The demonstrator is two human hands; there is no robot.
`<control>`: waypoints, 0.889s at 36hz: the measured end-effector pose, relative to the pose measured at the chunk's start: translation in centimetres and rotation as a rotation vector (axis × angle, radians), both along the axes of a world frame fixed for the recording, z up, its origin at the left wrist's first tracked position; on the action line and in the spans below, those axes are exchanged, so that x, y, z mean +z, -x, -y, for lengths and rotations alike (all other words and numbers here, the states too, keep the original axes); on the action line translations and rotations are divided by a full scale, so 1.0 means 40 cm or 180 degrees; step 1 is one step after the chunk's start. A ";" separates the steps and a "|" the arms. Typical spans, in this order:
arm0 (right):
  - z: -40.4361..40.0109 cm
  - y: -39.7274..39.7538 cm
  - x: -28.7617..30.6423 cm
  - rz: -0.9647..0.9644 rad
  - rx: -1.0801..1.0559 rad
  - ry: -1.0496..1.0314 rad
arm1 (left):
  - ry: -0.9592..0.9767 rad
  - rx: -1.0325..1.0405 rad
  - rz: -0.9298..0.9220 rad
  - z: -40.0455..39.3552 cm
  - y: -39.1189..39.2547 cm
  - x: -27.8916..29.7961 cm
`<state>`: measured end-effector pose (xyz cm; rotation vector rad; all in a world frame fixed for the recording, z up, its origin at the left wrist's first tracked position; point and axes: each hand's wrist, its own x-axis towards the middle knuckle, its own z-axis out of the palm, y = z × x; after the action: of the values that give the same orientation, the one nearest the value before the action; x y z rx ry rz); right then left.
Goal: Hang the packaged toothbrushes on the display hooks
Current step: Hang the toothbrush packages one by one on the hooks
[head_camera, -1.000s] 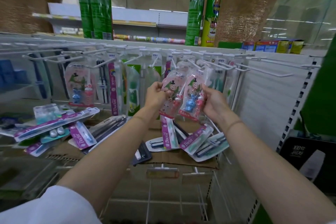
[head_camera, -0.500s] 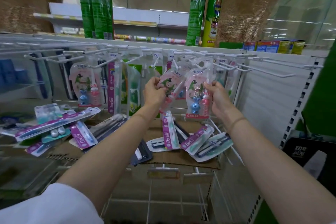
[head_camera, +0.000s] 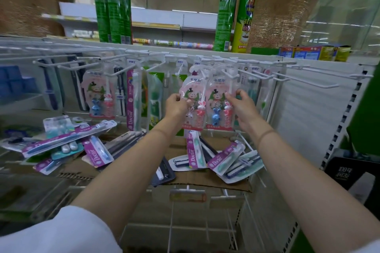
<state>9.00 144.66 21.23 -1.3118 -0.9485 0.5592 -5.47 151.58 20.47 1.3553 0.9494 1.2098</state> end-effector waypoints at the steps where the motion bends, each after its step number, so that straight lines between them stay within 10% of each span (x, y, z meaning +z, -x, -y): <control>1: -0.005 -0.001 0.001 0.0015 -0.0038 0.0052 | 0.0021 -0.0003 0.0007 -0.002 -0.001 0.000; 17: -0.073 -0.041 -0.005 0.0751 -0.0968 0.0138 | -0.0056 0.0046 -0.0059 -0.052 -0.010 -0.007; 32: -0.044 -0.048 -0.004 0.0433 -0.0267 0.0122 | -0.0249 -0.0269 0.0194 -0.044 -0.016 -0.020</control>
<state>10.92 146.42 21.06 -1.4315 -0.9931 0.4294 -4.81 153.32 19.66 1.3981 0.8017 1.2276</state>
